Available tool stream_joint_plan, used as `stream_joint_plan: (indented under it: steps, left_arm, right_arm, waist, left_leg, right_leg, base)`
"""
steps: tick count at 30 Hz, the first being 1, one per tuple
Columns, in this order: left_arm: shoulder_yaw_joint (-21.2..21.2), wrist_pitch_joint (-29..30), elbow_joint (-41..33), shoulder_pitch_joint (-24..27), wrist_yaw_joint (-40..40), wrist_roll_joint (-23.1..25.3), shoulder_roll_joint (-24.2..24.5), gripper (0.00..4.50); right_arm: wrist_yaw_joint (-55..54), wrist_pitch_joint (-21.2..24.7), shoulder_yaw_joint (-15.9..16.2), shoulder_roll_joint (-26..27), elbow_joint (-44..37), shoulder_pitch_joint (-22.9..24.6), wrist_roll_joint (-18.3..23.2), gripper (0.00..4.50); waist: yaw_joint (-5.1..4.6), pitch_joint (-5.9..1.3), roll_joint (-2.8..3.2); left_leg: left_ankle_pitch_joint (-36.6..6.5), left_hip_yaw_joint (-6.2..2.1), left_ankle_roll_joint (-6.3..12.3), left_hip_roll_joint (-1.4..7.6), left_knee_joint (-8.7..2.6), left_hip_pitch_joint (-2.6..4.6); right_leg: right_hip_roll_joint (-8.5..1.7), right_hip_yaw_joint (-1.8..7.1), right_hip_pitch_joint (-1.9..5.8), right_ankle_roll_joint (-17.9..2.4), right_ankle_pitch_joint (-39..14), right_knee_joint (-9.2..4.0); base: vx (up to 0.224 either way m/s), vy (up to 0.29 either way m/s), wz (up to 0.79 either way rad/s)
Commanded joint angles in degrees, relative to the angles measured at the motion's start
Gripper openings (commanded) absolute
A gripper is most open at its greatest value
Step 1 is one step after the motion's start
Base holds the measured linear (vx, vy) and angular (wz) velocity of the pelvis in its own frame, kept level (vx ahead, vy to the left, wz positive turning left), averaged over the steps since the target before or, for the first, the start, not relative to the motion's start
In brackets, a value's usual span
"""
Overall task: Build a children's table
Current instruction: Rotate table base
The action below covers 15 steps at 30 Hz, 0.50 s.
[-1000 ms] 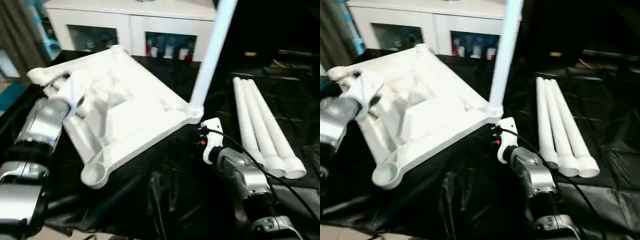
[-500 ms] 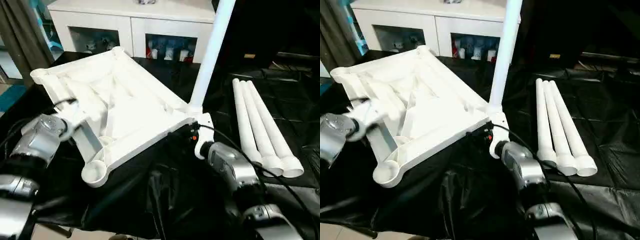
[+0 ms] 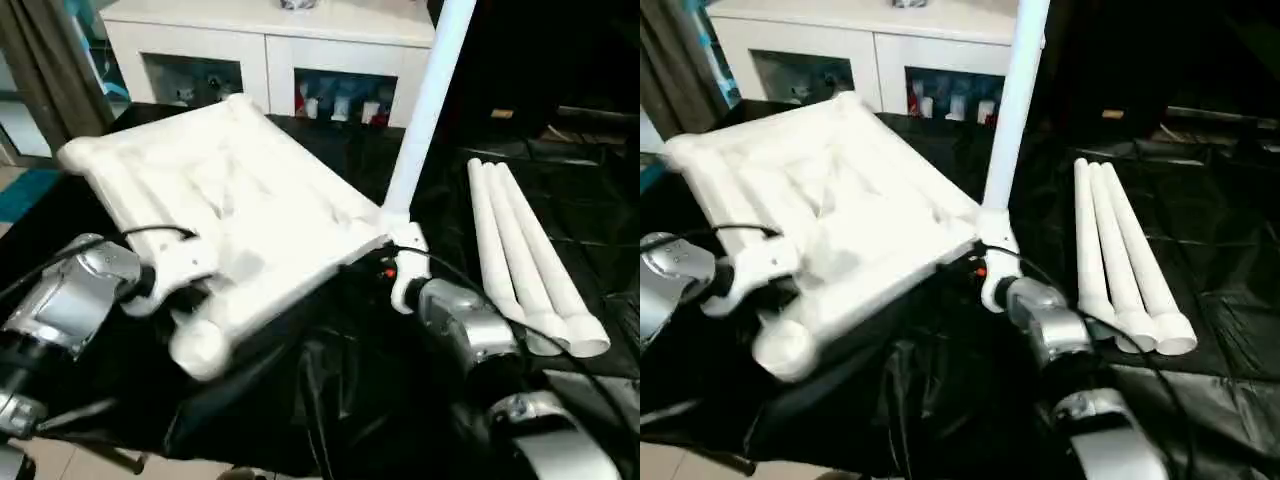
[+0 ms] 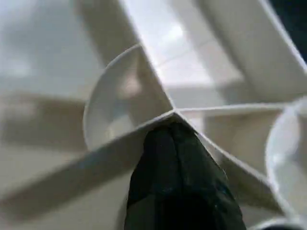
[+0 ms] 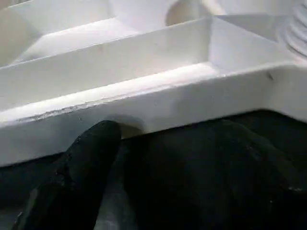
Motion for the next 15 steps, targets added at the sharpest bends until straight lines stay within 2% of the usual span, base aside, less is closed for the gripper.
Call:
stream_joint_plan:
  steps: [1, 6, 8, 11, 13, 14, 15]
  left_arm:
    - [-2.49, -0.60, -3.49, -0.29, -3.67, -2.75, -1.71, 0.04]
    - [-3.72, -0.16, -5.67, -1.37, -5.26, -4.28, -4.85, 0.04]
    - [-3.66, -0.62, -5.53, -2.39, -4.28, -5.31, -8.25, 0.04]
    - [-2.96, -4.21, -0.21, -4.59, 2.02, -2.90, -12.87, 0.04]
    - [-2.62, -7.31, 4.89, -6.49, 6.99, -0.74, -15.19, 0.04]
    - [-1.99, -8.13, 6.94, -7.34, 8.91, -0.71, -16.54, 0.04]
    - [-1.28, -8.61, 8.69, -8.19, 11.04, -0.75, -17.86, 0.04]
  right_arm:
    - [0.44, -1.14, 0.22, 0.28, 1.07, -1.42, -0.50, 3.65]
    - [1.06, -2.05, 0.23, 0.20, 2.24, -1.91, -0.94, 3.65]
    - [1.53, -2.44, 0.34, 0.16, 2.64, -2.18, -1.01, 3.65]
    - [1.23, -3.15, 0.36, 0.20, 3.40, -2.56, -1.29, 3.65]
    - [0.97, -3.46, 0.18, 0.16, 3.61, -2.60, -1.33, 3.65]
    - [1.02, -3.46, 0.11, 0.10, 3.47, -2.48, -1.28, 3.65]
    - [1.01, -3.55, 0.03, 0.07, 3.39, -2.35, -1.36, 3.65]
  waist:
    - [-0.36, -3.90, 1.05]
    - [-0.63, -3.98, 0.94]
    - [-0.94, -3.94, 0.96]
    - [-1.18, -3.97, 1.09]
    - [-1.15, -4.17, 0.92]
    - [-1.20, -4.10, 1.16]
    - [-1.31, -4.14, 0.99]
  left_leg:
    - [-10.94, -1.00, -1.74, 2.15, -4.66, 1.06]
    - [-10.18, -0.96, -0.97, 2.09, -4.44, 0.90]
    - [-10.71, -0.96, -0.84, 2.08, -4.45, 0.89]
    - [-11.40, -0.96, -0.61, 1.94, -4.27, 0.85]
    - [-11.12, -1.10, -0.18, 2.00, -4.20, 0.80]
    - [-11.11, -1.13, -0.05, 1.91, -4.18, 0.68]
    - [-11.14, -1.08, 0.10, 1.82, -4.11, 0.69]
  right_leg:
    - [-3.10, 2.74, 3.06, -14.63, -5.03, -2.85]
    - [-3.08, 2.70, 3.30, -15.49, -4.03, -2.76]
    - [-3.03, 2.69, 3.33, -15.62, -4.64, -2.87]
    - [-2.92, 2.68, 3.36, -15.60, -5.22, -3.10]
    - [-3.03, 2.62, 3.61, -15.37, -4.84, -3.02]
    - [-2.97, 2.60, 3.58, -15.24, -4.91, -3.09]
    - [-2.84, 2.54, 3.64, -15.00, -4.86, -3.18]
  base:
    - [0.000, 0.000, 0.00]
    - [0.000, 0.000, 0.00]
    - [0.000, 0.000, 0.00]
    - [0.000, 0.000, 0.00]
    - [0.000, 0.000, 0.00]
    - [0.000, 0.000, 0.00]
    - [0.000, 0.000, 0.00]
